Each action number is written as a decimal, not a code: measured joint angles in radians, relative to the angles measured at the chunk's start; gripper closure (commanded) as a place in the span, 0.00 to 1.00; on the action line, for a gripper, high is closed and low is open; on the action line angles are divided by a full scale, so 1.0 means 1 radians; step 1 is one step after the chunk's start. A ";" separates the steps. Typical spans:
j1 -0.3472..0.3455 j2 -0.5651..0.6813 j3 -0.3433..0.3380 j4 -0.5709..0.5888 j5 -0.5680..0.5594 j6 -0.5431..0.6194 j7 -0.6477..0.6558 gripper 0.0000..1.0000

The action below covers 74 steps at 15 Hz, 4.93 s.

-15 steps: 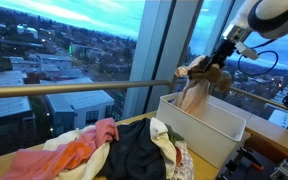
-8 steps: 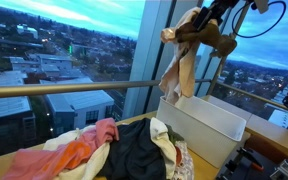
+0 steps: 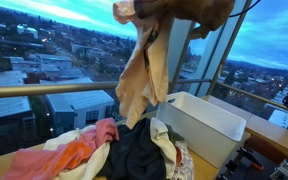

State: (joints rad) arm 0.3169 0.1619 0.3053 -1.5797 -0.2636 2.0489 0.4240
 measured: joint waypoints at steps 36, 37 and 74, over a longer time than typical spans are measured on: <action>-0.064 0.020 -0.141 -0.307 0.161 -0.022 -0.388 0.00; -0.064 0.020 -0.141 -0.307 0.161 -0.022 -0.388 0.00; 0.186 1.042 -0.171 0.602 0.025 0.080 -0.143 0.49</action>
State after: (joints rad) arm 0.5033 1.2043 0.1347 -0.9777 -0.2384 2.1289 0.2811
